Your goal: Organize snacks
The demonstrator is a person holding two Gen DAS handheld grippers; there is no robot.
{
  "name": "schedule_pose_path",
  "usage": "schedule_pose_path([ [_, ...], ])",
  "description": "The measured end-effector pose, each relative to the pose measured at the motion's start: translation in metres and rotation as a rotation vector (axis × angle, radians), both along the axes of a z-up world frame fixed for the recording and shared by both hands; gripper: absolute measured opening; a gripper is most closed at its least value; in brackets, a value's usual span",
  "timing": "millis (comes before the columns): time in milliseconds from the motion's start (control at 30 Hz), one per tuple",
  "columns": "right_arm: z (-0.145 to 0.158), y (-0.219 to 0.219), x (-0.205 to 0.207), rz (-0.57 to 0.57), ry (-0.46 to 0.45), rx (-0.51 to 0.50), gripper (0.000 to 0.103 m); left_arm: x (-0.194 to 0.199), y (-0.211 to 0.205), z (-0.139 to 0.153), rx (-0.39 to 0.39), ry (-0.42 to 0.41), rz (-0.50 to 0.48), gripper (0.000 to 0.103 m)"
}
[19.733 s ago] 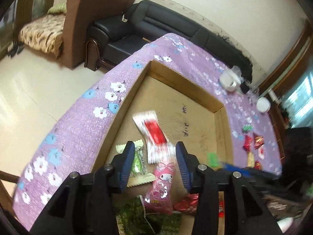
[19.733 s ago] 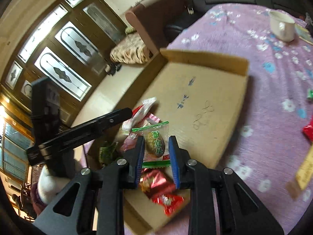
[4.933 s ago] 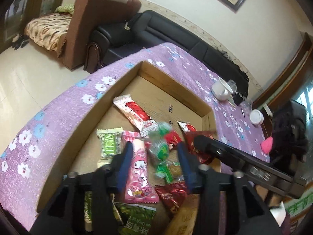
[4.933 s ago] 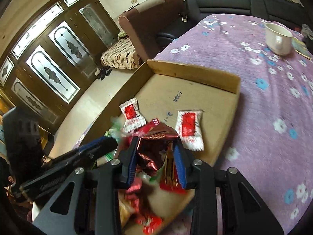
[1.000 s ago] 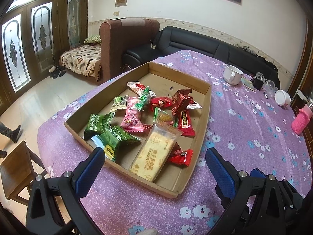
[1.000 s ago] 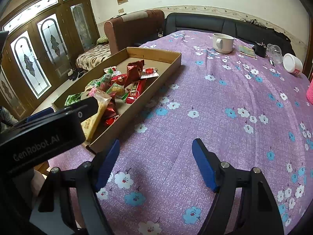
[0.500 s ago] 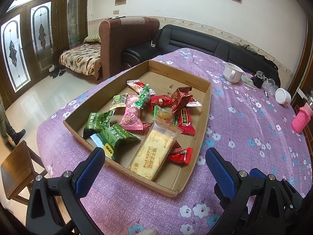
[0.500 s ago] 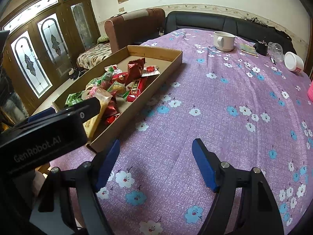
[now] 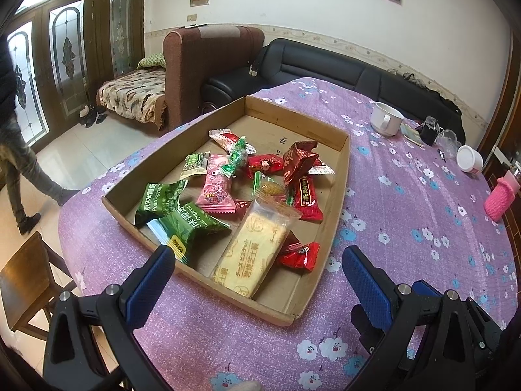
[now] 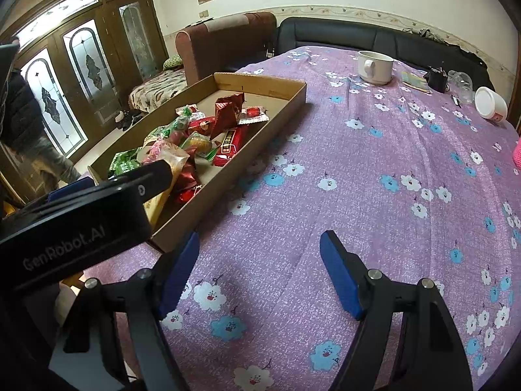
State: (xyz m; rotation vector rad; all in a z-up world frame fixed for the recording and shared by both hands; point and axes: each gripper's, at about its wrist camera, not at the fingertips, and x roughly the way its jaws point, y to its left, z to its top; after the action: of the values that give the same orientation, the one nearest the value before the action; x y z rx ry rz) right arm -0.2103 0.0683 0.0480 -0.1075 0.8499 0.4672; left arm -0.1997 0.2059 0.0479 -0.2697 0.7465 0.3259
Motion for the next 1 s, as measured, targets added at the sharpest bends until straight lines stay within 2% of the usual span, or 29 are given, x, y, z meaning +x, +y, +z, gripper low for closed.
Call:
schedule_pose_path([
  [1000, -0.0034, 0.0022, -0.0005, 0.008, 0.007, -0.007, 0.078, 0.0006, 0.0010, -0.0027, -0.022, 0.002, -0.011, 0.103],
])
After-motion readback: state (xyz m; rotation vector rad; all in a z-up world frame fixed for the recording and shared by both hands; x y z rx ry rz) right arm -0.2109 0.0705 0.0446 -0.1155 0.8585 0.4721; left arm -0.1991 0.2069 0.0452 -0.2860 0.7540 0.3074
